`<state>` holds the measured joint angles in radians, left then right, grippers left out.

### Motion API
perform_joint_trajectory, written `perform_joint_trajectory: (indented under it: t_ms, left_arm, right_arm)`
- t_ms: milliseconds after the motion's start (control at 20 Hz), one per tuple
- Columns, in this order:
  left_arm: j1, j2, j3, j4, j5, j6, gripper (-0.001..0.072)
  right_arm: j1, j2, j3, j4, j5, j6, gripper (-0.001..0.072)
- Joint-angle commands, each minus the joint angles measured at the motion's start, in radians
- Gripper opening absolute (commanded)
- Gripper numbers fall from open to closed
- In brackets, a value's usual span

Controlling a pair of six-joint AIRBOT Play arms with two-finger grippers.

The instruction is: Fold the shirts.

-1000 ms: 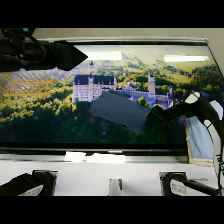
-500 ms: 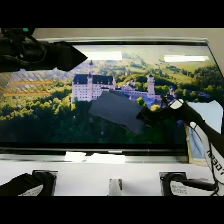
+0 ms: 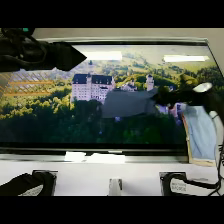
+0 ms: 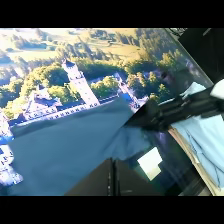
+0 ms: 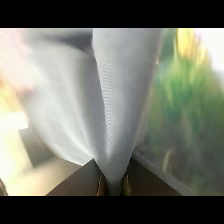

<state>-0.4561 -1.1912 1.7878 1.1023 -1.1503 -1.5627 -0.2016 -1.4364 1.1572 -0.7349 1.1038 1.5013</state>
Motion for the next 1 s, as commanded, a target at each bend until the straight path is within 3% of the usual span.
perform_joint_trajectory:
  t_ms: [0, 150, 500, 750, 950]
  left_arm:
    - [0.001, -0.005, 0.000, 0.029, 0.001, 0.007, 0.0028]
    - [0.000, -0.012, 0.000, 0.028, 0.000, 0.032, 0.0028]
    - [0.000, -0.013, 0.000, 0.028, -0.015, 0.064, 0.0028]
    - [0.000, -0.027, 0.000, 0.028, -0.011, 0.090, 0.0028]
    - [0.000, -0.044, -0.005, 0.028, -0.013, 0.099, 0.0028]
  right_arm:
    - [-0.198, 0.036, 0.250, -0.076, 0.200, 0.050, 0.0023]
    - [-0.356, 0.041, 0.416, -0.175, 0.344, 0.082, 0.0023]
    - [-0.649, 0.043, 0.700, -0.176, 0.457, 0.227, 0.0023]
    - [-0.712, 0.080, 0.758, -0.204, 0.720, 0.237, 0.0023]
    - [-0.711, 0.124, 0.755, -0.337, 0.721, 0.261, 0.0023]
